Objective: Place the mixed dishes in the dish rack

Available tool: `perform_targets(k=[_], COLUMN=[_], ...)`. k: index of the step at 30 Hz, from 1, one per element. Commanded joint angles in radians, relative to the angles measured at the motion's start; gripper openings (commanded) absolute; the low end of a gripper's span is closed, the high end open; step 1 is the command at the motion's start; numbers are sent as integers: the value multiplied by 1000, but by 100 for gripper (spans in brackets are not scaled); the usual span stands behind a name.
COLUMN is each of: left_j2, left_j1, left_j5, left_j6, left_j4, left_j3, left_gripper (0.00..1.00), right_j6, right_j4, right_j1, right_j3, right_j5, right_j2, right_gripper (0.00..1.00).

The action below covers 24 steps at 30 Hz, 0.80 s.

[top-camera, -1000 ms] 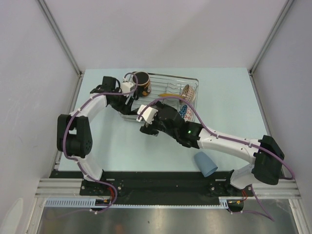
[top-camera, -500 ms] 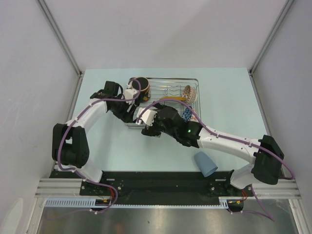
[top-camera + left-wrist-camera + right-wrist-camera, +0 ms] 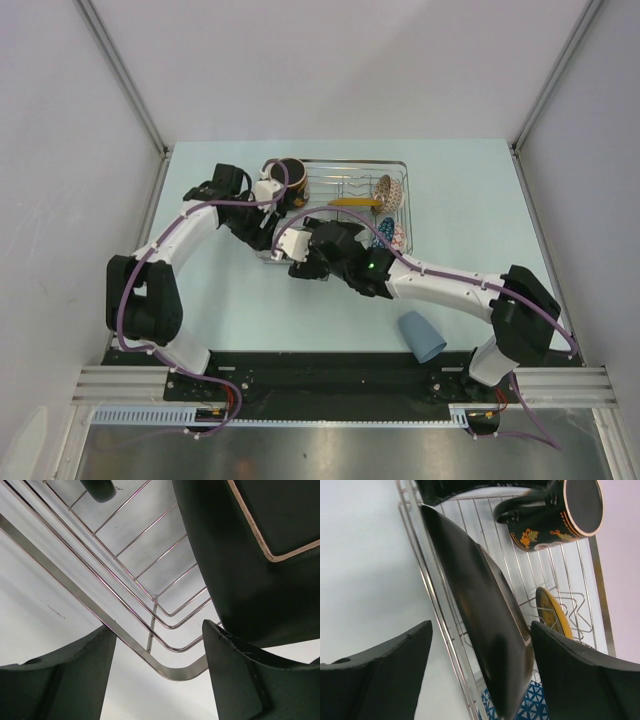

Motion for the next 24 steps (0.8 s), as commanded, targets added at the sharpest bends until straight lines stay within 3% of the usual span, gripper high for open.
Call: perform_targets(k=[1, 2, 9, 10, 12, 24], left_j2=[-39, -36, -36, -33, -27, -8], left_j1=[-7, -6, 5, 7, 8, 18], left_j5=[11, 6, -1, -1, -1, -9], left_j6=[24, 22, 30, 30, 31, 36], left_j4=[2, 4, 10, 12, 12, 25], left_j3=[49, 52, 41, 41, 41, 55], left_gripper=[74, 74, 74, 74, 74, 74], right_j6=[0, 9, 26, 31, 44, 101], right_j4=[82, 92, 94, 95, 91, -4], right_j1=[-47, -56, -95, -98, -113, -153], right_j3=[55, 55, 56, 56, 56, 53], right_j5=[13, 5, 5, 8, 7, 58], right_j2=[18, 19, 25, 24, 16, -37], right_gripper=[79, 70, 56, 48, 42, 37])
